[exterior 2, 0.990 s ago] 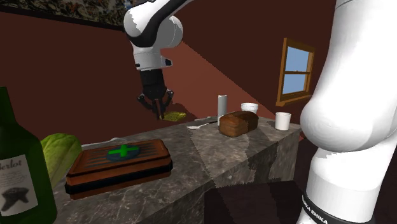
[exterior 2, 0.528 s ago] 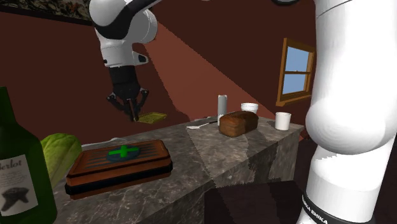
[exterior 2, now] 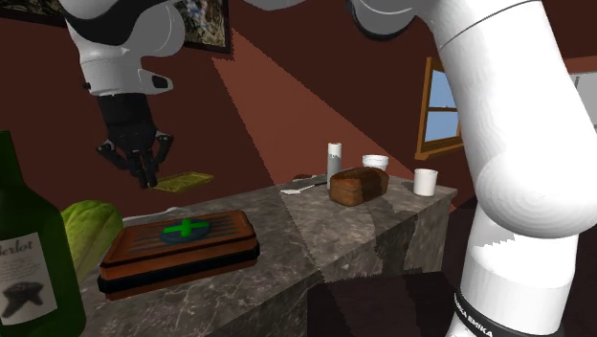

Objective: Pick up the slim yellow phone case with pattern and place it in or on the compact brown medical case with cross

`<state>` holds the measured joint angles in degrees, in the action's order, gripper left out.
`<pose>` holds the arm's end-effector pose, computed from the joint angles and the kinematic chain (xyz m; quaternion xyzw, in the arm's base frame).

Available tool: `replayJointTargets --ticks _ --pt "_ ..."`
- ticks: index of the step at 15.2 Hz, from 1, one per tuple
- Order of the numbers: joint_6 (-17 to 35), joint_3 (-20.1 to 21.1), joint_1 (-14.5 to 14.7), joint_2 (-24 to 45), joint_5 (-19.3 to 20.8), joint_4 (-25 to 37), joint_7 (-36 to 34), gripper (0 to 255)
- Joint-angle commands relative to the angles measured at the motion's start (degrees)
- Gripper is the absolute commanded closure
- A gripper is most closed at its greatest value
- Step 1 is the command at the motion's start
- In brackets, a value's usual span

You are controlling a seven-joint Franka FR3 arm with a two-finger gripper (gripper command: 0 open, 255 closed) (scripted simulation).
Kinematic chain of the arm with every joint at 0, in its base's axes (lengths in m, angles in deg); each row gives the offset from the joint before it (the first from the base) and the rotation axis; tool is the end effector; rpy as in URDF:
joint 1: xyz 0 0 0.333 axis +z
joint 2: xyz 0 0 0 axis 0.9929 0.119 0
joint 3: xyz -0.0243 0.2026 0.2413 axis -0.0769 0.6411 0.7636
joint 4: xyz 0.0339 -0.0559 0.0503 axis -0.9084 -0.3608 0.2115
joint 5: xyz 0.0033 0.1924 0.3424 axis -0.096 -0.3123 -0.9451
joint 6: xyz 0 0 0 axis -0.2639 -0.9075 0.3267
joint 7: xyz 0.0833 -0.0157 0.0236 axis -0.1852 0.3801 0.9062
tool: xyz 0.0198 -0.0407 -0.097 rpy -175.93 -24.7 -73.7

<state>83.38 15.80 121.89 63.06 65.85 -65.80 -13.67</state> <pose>0.2497 0.5949 0.4357 0.9970 0.0277 -0.0040 0.0720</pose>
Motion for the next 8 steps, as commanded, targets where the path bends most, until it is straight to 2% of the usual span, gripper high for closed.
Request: replayJointTargets --ticks 1,8 --pt "0.42 -0.23 0.85 1.62 0.81 0.90 -0.84 255" --pt "5.05 -0.75 0.83 3.06 1.82 -2.59 -1.68 255"
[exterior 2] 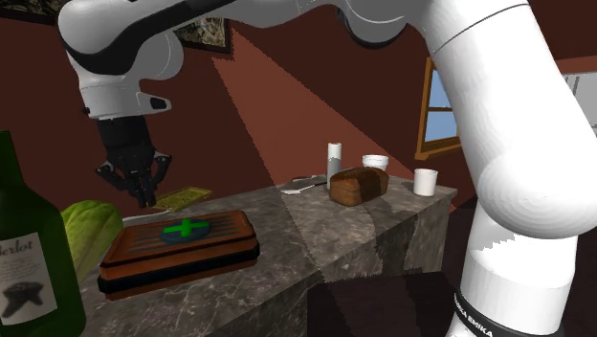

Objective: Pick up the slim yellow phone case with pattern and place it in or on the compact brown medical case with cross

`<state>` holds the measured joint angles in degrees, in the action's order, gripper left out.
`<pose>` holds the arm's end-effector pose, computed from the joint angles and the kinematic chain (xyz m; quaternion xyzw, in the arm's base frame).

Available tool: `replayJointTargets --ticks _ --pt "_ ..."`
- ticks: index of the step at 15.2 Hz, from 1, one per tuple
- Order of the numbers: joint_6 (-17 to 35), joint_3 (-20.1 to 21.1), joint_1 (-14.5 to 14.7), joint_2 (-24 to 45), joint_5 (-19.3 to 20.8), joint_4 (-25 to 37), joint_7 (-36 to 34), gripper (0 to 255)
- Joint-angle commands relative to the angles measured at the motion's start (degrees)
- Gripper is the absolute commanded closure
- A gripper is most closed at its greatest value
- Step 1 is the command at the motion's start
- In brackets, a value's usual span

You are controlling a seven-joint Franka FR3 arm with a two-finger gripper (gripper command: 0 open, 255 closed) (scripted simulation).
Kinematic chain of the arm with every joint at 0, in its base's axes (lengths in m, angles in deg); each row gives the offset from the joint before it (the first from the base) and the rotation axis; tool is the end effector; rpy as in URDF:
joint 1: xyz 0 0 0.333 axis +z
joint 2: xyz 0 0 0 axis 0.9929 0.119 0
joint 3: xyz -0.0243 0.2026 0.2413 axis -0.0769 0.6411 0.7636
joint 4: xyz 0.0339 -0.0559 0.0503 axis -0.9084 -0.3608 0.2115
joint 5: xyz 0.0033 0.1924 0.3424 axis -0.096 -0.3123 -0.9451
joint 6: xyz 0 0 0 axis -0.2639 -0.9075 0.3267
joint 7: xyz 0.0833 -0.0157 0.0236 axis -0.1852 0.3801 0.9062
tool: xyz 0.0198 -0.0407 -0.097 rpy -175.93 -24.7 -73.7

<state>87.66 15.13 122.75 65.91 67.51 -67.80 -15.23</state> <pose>0.2488 0.6023 0.3956 0.9970 0.0266 -0.0037 0.0724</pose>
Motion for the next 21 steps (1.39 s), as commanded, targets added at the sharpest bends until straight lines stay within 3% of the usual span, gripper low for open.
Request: replayJointTargets --ticks 1,10,17,18,21 --pt "1.42 -0.18 -0.01 0.46 0.34 -1.03 -0.25 255" --pt "6.78 -1.12 0.36 3.11 2.12 -4.19 -1.54 255" --pt "6.78 -1.12 0.35 3.11 2.12 -4.19 -1.54 255" --pt "6.77 -1.12 0.36 3.11 2.12 -4.19 -1.54 0" --pt "6.77 -1.12 0.36 3.11 2.12 -4.19 -1.54 0"
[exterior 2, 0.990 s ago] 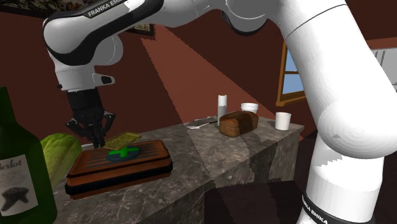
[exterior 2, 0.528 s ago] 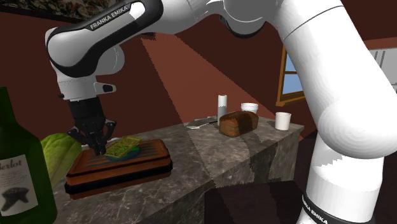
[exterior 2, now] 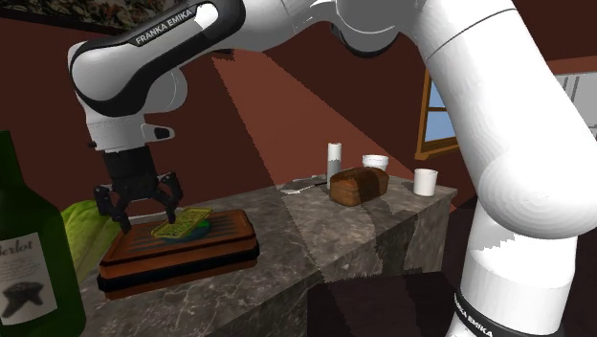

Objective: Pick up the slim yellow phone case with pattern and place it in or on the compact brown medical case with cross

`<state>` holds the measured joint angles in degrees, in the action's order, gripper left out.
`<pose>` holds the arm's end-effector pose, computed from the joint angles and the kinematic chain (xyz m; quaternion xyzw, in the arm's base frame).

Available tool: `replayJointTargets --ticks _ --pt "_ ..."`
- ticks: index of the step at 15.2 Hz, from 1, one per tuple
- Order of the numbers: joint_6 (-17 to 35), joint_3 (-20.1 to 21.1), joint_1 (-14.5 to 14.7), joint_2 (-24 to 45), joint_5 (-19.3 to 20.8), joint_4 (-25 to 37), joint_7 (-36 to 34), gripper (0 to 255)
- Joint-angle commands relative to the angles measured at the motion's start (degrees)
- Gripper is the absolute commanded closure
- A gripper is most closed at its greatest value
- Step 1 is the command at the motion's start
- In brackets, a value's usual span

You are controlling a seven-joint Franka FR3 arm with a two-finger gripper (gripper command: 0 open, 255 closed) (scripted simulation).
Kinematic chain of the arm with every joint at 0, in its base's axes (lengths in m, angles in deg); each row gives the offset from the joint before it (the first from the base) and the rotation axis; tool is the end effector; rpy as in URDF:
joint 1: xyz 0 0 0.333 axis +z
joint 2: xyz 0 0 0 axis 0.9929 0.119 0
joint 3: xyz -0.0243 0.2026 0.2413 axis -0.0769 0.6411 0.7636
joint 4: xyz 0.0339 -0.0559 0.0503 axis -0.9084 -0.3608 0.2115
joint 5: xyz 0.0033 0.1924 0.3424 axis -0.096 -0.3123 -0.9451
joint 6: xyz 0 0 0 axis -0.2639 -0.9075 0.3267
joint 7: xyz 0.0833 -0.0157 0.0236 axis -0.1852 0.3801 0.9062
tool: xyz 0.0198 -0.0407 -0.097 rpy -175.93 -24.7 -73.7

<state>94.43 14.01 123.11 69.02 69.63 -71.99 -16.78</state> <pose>0.2487 0.6020 0.3382 0.9970 0.0266 -0.0036 0.0723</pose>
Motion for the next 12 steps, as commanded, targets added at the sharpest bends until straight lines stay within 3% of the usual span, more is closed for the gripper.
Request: replayJointTargets --ticks 1,6,12 --pt "0.00 0.00 0.00 0.00 0.00 0.00 0.00 0" --pt "-6.51 0.79 0.47 -1.46 -1.37 5.39 1.00 0" --pt "-6.51 0.79 0.47 -1.46 -1.37 5.39 1.00 0"
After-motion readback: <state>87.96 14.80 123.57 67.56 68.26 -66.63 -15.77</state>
